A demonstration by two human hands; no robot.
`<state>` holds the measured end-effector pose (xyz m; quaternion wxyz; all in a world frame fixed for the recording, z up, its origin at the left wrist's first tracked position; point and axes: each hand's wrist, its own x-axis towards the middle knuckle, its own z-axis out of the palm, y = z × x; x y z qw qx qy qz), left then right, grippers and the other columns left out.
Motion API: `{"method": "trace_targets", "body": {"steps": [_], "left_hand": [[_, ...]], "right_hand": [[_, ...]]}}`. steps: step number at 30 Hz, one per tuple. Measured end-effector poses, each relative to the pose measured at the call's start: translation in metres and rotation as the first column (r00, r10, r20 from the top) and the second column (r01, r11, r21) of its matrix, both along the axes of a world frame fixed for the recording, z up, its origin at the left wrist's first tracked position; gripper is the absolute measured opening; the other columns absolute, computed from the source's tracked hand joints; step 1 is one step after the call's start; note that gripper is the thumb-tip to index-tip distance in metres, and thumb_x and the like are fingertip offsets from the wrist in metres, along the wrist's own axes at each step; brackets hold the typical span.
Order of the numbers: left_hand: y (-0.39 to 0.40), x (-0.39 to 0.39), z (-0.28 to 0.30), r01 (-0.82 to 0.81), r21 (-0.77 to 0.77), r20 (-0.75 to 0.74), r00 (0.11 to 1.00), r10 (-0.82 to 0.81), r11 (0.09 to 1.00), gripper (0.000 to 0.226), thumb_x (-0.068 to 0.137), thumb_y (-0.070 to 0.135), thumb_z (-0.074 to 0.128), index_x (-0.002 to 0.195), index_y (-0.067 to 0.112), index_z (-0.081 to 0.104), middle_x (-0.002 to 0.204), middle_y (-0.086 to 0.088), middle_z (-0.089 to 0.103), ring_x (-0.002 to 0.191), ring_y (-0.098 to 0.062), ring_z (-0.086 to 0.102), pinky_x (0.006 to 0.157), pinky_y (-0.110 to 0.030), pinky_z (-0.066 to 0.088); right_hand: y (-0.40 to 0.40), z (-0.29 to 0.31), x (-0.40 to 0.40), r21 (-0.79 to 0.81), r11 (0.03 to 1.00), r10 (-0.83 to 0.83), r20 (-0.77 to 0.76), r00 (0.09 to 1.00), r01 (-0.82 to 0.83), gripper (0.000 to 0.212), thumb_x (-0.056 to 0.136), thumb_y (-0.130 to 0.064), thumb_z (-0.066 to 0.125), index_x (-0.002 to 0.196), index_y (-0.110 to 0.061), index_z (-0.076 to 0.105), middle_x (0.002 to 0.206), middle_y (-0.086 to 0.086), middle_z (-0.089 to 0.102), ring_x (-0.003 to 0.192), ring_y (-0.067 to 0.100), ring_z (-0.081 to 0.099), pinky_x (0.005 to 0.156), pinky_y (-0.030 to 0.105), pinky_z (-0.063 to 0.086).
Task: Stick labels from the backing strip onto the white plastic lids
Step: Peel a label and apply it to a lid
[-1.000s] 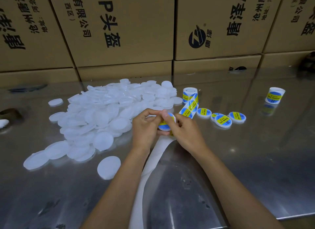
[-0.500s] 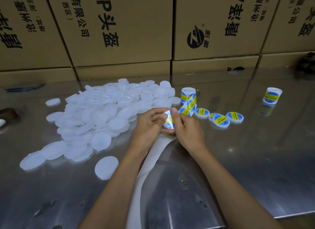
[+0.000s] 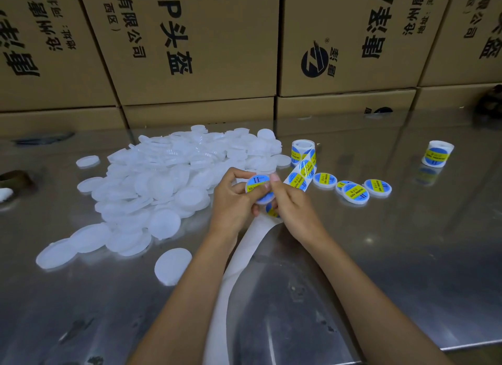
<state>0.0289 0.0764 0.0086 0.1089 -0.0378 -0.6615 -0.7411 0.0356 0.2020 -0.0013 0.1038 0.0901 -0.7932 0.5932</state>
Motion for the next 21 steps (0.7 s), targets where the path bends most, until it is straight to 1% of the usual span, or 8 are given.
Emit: {"method": "trace_targets", "body": {"steps": [3, 6, 8, 11, 14, 16, 19, 21], "left_hand": [[-0.003, -0.002, -0.002, -0.124, -0.008, 0.000, 0.992, 0.124, 0.992, 0.027, 0.089, 0.016, 0.075, 0.092, -0.003, 0.057, 0.066, -0.007, 0.070, 0.037, -0.018, 0.041, 0.041, -0.023, 0.038], [-0.003, -0.005, -0.004, -0.170, -0.023, 0.030, 0.985, 0.171, 0.985, 0.034, 0.094, 0.025, 0.070, 0.089, -0.006, 0.059, 0.058, -0.004, 0.066, 0.034, -0.017, 0.040, 0.040, -0.022, 0.039], [-0.004, -0.006, -0.005, -0.143, -0.018, 0.058, 0.988, 0.144, 0.990, 0.033, 0.098, 0.026, 0.065, 0.091, -0.006, 0.062, 0.060, -0.004, 0.067, 0.035, -0.016, 0.043, 0.043, -0.022, 0.042], [-0.005, -0.007, -0.006, -0.020, 0.010, 0.086, 0.996, 0.020, 1.000, 0.019, 0.101, 0.019, 0.059, 0.098, 0.003, 0.067, 0.071, -0.001, 0.071, 0.047, -0.015, 0.052, 0.053, -0.025, 0.047], [-0.006, -0.005, -0.005, 0.116, 0.052, 0.097, 0.988, -0.121, 0.992, 0.013, 0.100, 0.014, 0.059, 0.107, 0.011, 0.069, 0.091, -0.005, 0.075, 0.073, -0.020, 0.060, 0.055, -0.024, 0.045], [-0.006, -0.004, -0.005, 0.188, 0.073, 0.125, 0.973, -0.196, 0.980, 0.022, 0.098, 0.016, 0.062, 0.119, 0.018, 0.067, 0.102, -0.009, 0.074, 0.084, -0.020, 0.063, 0.056, -0.024, 0.043], [-0.004, -0.001, -0.002, 0.194, 0.085, 0.171, 0.963, -0.206, 0.977, 0.037, 0.094, 0.022, 0.068, 0.130, 0.028, 0.061, 0.101, -0.004, 0.076, 0.079, -0.014, 0.066, 0.057, -0.026, 0.042], [-0.004, -0.001, 0.000, 0.148, 0.087, 0.198, 0.967, -0.162, 0.985, 0.033, 0.096, 0.023, 0.066, 0.128, 0.026, 0.062, 0.103, -0.004, 0.077, 0.077, -0.014, 0.062, 0.057, -0.026, 0.042]], "right_hand": [[-0.005, 0.002, 0.004, 0.038, 0.994, 0.102, -0.018, 0.995, -0.102, 0.055, 0.104, -0.047, 0.042, 0.053, -0.040, 0.064, 0.047, -0.017, 0.047, 0.048, 0.002, 0.038, 0.053, 0.013, 0.032], [-0.005, 0.004, 0.004, 0.004, 0.990, 0.138, 0.119, 0.983, -0.140, 0.055, 0.102, -0.042, 0.049, 0.049, -0.031, 0.062, 0.043, -0.014, 0.036, 0.043, 0.005, 0.026, 0.043, 0.015, 0.025], [-0.002, 0.005, 0.003, -0.085, 0.987, 0.150, 0.237, 0.960, -0.133, 0.051, 0.100, -0.043, 0.052, 0.055, -0.021, 0.052, 0.046, -0.012, 0.032, 0.042, 0.007, 0.024, 0.040, 0.018, 0.022], [0.005, 0.006, 0.001, -0.160, 0.980, 0.161, 0.308, 0.938, -0.115, 0.046, 0.101, -0.044, 0.051, 0.064, -0.017, 0.042, 0.047, -0.008, 0.030, 0.041, 0.008, 0.022, 0.041, 0.021, 0.019], [0.007, 0.007, -0.002, -0.231, 0.971, 0.146, 0.346, 0.927, -0.067, 0.046, 0.101, -0.042, 0.050, 0.065, -0.016, 0.042, 0.046, -0.006, 0.030, 0.040, 0.009, 0.022, 0.041, 0.022, 0.018], [0.007, 0.008, -0.003, -0.289, 0.957, 0.128, 0.359, 0.925, -0.021, 0.046, 0.102, -0.042, 0.050, 0.065, -0.015, 0.043, 0.045, -0.004, 0.032, 0.039, 0.010, 0.023, 0.039, 0.020, 0.020], [0.012, 0.008, -0.007, -0.393, 0.908, 0.010, 0.364, 0.931, 0.143, 0.044, 0.102, -0.042, 0.048, 0.068, -0.015, 0.047, 0.048, -0.003, 0.035, 0.039, 0.011, 0.025, 0.040, 0.021, 0.022], [0.023, 0.009, -0.011, -0.519, 0.807, -0.071, 0.389, 0.919, 0.282, 0.041, 0.103, -0.039, 0.045, 0.071, -0.015, 0.048, 0.049, -0.003, 0.036, 0.038, 0.010, 0.025, 0.040, 0.022, 0.022]]}}
